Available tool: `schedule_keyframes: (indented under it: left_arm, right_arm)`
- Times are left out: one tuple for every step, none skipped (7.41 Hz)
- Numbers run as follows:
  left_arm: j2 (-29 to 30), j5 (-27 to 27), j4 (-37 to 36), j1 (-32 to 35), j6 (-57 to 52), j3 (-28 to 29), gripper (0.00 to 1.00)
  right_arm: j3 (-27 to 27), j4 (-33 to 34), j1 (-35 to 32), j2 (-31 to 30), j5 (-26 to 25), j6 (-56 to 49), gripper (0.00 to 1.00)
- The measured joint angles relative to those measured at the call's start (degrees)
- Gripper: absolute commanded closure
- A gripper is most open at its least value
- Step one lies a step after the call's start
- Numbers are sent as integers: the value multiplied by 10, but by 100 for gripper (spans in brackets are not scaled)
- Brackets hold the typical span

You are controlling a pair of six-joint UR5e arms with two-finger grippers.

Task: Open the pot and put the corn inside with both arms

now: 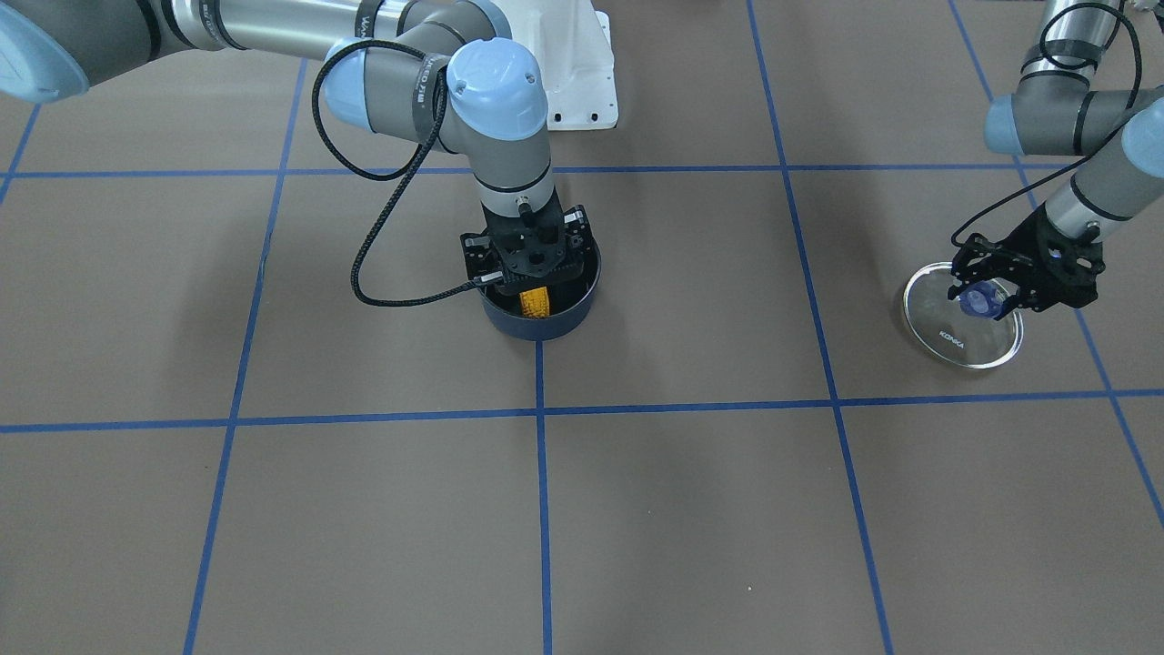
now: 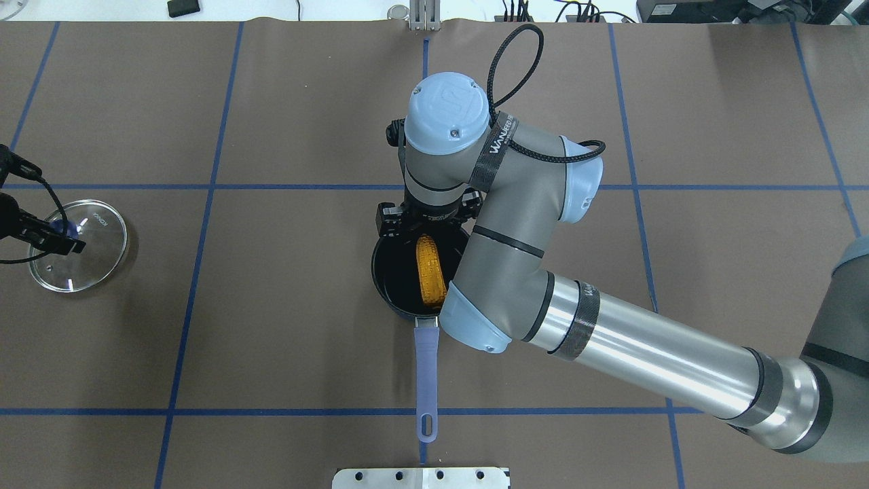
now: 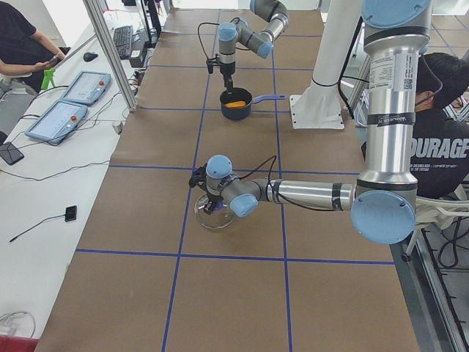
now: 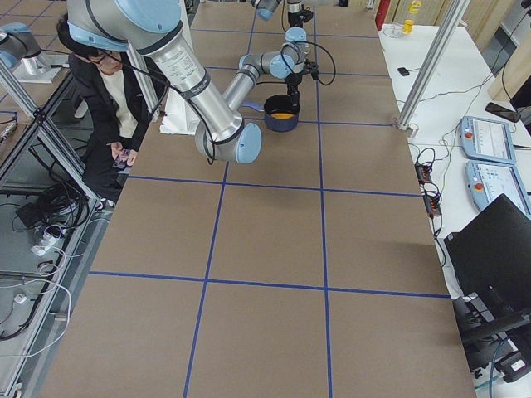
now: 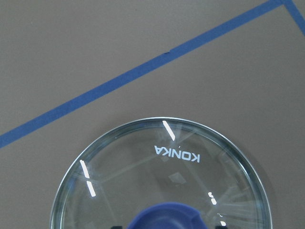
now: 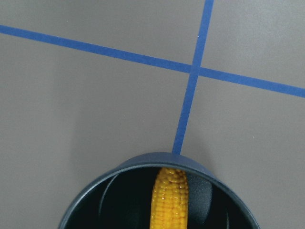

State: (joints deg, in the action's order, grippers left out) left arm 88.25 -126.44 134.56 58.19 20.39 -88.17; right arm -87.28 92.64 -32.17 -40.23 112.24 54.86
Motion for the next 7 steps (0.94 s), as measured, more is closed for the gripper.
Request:
schedule_keyframes:
  left_arm:
    - [1, 0, 0, 0, 0, 0, 17]
    - [1, 0, 2, 0, 0, -1, 12]
    - [2, 0, 6, 0, -1, -1, 5]
    - [2, -2, 9, 0, -3, -1, 3]
    - [2, -11, 9, 3, -9, -3, 3]
    - [2, -30, 5, 17, -25, -3, 3]
    - [2, -55, -10, 47, -59, -2, 3]
  right_arm:
    - [0, -4, -1, -2, 0, 0, 0]
    - [0, -5, -2, -3, 0, 0, 0]
    - [0, -6, -4, -3, 0, 0, 0]
    - [-1, -6, -12, -5, 6, -1, 0]
    - [-2, -6, -36, -9, 28, -12, 0]
    - [-9, -6, -71, -19, 63, -37, 0]
    - [-27, -5, -109, -47, 93, -76, 0]
